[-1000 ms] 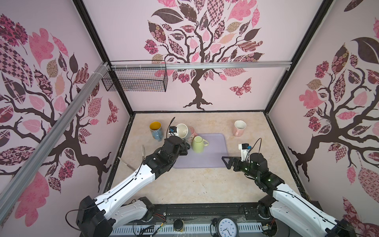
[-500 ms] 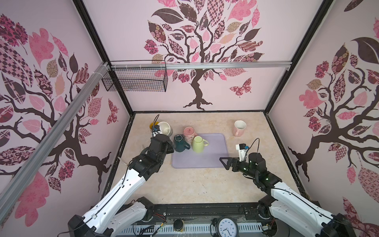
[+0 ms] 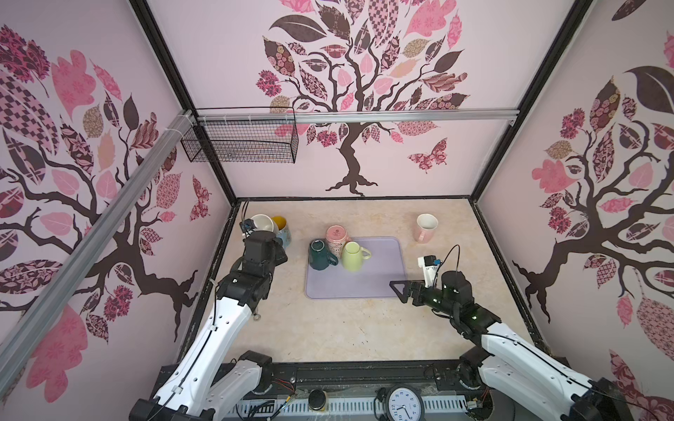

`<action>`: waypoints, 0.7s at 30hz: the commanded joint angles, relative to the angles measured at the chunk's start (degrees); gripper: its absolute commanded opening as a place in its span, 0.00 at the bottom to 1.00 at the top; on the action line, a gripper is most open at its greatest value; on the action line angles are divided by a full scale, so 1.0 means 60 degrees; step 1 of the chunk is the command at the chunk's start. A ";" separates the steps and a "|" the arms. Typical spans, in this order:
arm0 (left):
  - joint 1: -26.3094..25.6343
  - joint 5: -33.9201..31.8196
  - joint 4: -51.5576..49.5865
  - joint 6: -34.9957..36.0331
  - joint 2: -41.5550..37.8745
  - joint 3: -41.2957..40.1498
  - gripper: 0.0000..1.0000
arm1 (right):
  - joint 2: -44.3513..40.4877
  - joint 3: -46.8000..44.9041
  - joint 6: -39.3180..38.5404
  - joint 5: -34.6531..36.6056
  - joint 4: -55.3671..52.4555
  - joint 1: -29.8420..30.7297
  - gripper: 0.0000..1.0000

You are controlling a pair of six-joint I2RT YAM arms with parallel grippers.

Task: Turn the mug right side up
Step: Place the mug at the top-left of the table.

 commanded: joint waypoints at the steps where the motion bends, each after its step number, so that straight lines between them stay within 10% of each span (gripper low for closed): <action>1: 0.0424 0.0306 0.1062 0.0140 0.0370 0.0070 0.00 | -0.0095 0.0191 -0.0163 0.0003 -0.0162 -0.0044 1.00; 21: 0.1830 -0.0211 0.2635 0.0476 0.4390 0.1234 0.00 | -0.0233 -0.0271 -0.0367 0.0318 -0.0116 -0.0047 1.00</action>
